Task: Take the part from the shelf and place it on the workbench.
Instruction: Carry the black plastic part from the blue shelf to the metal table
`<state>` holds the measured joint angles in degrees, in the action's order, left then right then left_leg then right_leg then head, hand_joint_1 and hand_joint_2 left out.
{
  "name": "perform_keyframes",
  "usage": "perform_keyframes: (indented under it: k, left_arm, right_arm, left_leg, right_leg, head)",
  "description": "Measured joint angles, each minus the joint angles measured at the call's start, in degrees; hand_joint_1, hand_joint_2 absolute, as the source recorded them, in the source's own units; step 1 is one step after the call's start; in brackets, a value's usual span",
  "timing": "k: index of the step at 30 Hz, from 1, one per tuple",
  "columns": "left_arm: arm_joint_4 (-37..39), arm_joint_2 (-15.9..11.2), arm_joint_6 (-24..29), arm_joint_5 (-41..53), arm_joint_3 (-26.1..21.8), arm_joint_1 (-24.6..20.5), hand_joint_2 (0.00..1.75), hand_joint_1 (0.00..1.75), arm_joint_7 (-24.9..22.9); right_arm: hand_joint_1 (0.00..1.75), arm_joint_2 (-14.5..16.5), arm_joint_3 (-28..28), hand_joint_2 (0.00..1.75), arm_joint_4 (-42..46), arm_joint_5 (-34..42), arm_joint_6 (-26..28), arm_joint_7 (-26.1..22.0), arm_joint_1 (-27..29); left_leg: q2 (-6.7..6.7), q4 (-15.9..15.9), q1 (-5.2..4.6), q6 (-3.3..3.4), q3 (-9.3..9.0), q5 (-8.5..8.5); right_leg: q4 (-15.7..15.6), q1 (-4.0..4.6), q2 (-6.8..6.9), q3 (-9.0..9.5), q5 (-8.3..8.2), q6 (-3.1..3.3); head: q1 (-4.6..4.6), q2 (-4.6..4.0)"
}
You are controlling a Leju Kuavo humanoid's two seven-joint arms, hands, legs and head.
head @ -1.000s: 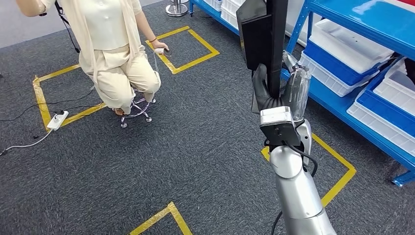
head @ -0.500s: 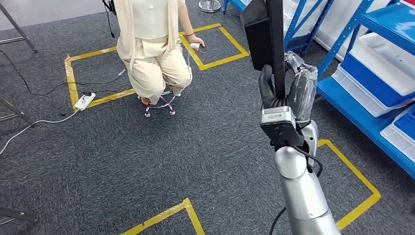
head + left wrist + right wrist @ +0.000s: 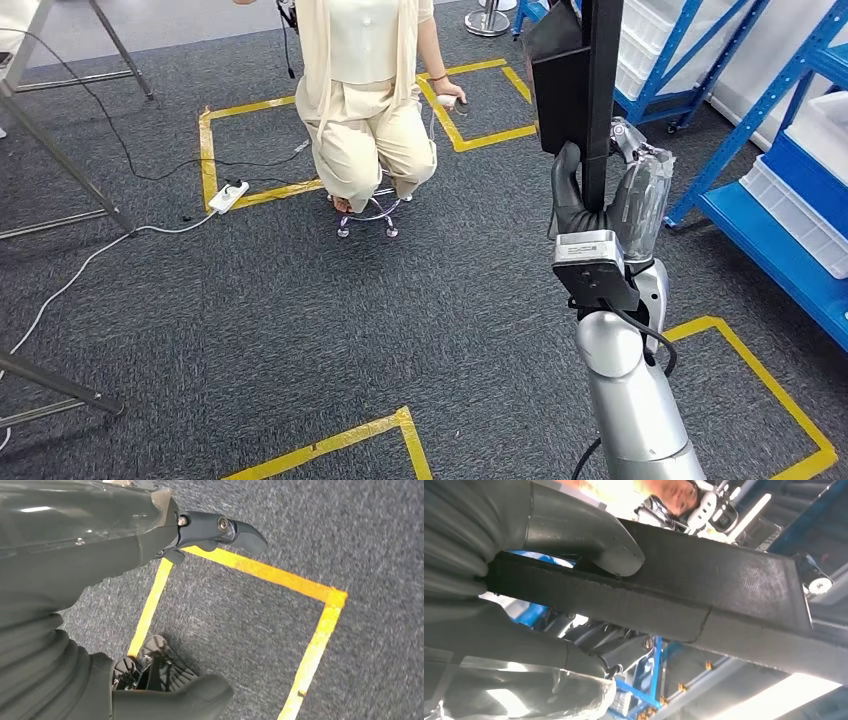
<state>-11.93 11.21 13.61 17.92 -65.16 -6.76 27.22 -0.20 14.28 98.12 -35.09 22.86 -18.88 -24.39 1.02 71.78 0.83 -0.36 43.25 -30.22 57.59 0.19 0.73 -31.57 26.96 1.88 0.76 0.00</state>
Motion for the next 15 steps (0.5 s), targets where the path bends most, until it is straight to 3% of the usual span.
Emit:
perform_keyframes:
  k: [2,3,5,7,10,12,15]
  left_arm:
    - [0.0,-0.14,0.12,-0.03,-0.01,0.02,1.75,0.0,-0.08]
    - [0.0,-0.22,0.14,-0.05,-0.01,0.02,1.75,0.0,-0.1]
    - [-0.01,-0.38,0.11,-0.07,0.0,-0.02,1.75,0.0,-0.11]
    - [-0.02,-0.44,-0.02,0.16,0.07,-0.11,1.75,0.0,-0.12]
    - [-0.02,-0.56,0.43,0.78,0.17,-0.15,1.75,0.0,-0.33]
    - [-0.02,-0.75,1.07,1.03,0.19,-0.2,1.75,0.0,-0.63]
    - [-0.02,-1.11,1.37,1.18,0.21,-0.36,1.75,0.0,-0.91]
  right_arm:
    - [1.75,-0.27,-0.02,1.75,-0.13,0.4,-0.11,-0.2,0.44]
    - [1.75,-0.39,-0.01,1.75,-0.25,0.62,-0.15,-0.37,0.51]
    - [1.75,-0.62,-0.01,1.75,-0.52,1.08,-0.15,-0.75,0.47]
    - [1.75,-0.98,-0.04,1.75,-0.7,1.44,0.0,-1.03,0.41]
    - [1.75,-1.64,-0.1,1.75,-0.73,1.86,0.43,-1.24,0.47]
    - [1.75,-2.17,-0.14,1.75,-0.68,2.26,0.69,-1.33,0.52]
    - [1.75,-2.91,-0.32,1.75,-0.67,2.52,0.93,-1.42,0.7]
  left_leg:
    - [-0.64,3.02,0.37,-0.54,1.35,-0.54]
    - [-0.99,1.46,0.58,-0.79,0.47,0.64]
    - [-2.75,-5.62,0.85,-1.12,-3.5,3.71]
    - [-3.92,-10.46,0.72,-0.63,-6.11,5.14]
    - [-2.66,-11.25,0.29,0.78,-6.16,5.52]
    - [-1.77,-11.58,0.3,1.71,-6.08,5.9]
    - [-0.42,-11.71,0.21,2.67,-5.68,6.3]
  right_leg:
    - [0.05,-0.06,1.1,-0.11,0.03,-0.04]
    - [0.11,-0.16,1.62,-0.14,0.1,-0.16]
    - [0.5,-0.24,2.57,-0.17,0.47,-0.7]
    - [1.04,0.15,3.34,-0.31,0.97,-1.5]
    - [1.22,0.61,4.27,-0.38,1.3,-2.52]
    - [3.04,0.39,2.93,-1.25,2.62,-2.97]
    - [13.0,-0.15,-0.02,-5.91,7.3,-2.77]
  head:
    - [-0.01,0.0]
    - [-0.02,0.0]
    - [-0.05,0.0]
    - [0.08,0.0]
    - [0.34,0.0]
    - [0.42,0.0]
    - [0.54,0.0]
